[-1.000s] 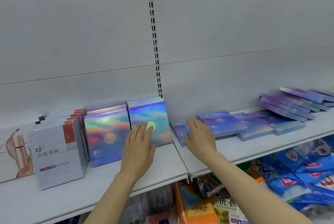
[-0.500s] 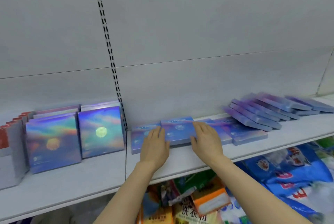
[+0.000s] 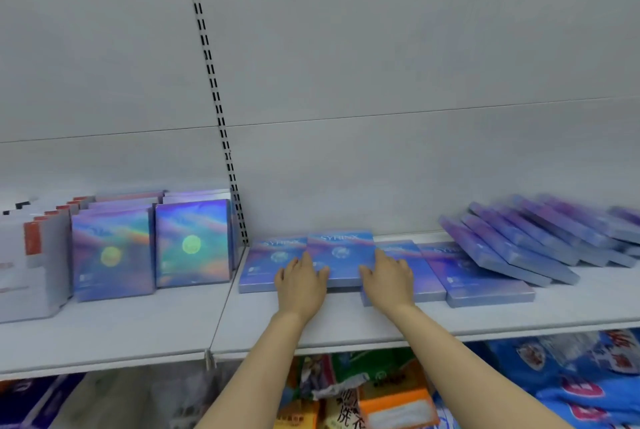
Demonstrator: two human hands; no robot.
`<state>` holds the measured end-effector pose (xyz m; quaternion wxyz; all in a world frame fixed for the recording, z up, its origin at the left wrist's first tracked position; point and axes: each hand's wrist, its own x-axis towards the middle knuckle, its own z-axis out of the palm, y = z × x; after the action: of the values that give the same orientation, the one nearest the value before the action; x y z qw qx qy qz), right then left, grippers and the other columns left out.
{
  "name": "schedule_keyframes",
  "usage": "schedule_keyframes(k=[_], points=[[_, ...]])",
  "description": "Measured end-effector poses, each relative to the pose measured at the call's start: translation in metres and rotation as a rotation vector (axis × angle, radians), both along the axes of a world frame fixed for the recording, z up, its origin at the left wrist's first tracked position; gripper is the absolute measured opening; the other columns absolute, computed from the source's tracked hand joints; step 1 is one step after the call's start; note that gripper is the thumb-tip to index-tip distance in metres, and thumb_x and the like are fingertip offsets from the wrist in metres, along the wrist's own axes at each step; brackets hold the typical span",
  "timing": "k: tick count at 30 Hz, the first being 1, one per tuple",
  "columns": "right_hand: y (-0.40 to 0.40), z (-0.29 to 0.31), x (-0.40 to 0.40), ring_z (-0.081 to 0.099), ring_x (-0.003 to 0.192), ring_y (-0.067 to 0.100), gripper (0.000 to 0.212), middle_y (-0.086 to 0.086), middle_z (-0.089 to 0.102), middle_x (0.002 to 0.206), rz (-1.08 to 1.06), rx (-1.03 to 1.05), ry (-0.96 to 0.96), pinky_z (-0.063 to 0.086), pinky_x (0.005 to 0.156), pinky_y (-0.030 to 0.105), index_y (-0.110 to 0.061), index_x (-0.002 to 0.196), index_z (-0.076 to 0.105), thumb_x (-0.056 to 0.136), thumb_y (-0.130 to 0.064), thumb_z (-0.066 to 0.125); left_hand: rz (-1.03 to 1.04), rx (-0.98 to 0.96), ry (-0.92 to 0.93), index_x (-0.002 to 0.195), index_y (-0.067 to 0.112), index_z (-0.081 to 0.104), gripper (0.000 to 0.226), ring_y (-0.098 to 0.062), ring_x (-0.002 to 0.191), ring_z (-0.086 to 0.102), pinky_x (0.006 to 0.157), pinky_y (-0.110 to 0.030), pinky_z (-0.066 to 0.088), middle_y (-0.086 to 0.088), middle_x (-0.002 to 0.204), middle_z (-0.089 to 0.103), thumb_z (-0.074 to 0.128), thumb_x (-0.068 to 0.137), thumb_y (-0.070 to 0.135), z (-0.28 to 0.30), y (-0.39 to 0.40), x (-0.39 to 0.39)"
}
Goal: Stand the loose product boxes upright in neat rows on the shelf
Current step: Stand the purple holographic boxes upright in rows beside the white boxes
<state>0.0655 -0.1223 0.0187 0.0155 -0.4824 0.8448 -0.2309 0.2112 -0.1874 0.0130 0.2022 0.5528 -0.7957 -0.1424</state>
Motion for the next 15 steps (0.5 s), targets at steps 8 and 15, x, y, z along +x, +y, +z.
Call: schedule_keyframes(k=[8, 15], points=[[0.006, 0.012, -0.022, 0.062, 0.090, 0.021, 0.030, 0.006, 0.066, 0.108, -0.022, -0.603, -1.029, 0.050, 0.076, 0.030, -0.016, 0.108, 0.058, 0.086, 0.004, 0.057, -0.199, -0.048, 0.352, 0.155, 0.019, 0.028, 0.056, -0.024, 0.144, 0.034, 0.118, -0.040, 0.024, 0.001, 0.155, 0.040, 0.043, 0.104, 0.037, 0.003, -0.003, 0.003], [0.018, 0.007, -0.028, 0.063, 0.097, 0.021, 0.043, 0.004, 0.067, 0.112, -0.109, -0.777, -1.132, 0.048, 0.071, 0.023, -0.014, 0.124, 0.060, 0.090, 0.010, 0.053, -0.017, 0.008, -0.263, 0.159, 0.014, 0.007, 0.064, -0.025, 0.153, -0.003, 0.123, -0.043, 0.000, -0.006, 0.166, 0.001, 0.012, 0.105, 0.048, -0.018, -0.020, 0.032]])
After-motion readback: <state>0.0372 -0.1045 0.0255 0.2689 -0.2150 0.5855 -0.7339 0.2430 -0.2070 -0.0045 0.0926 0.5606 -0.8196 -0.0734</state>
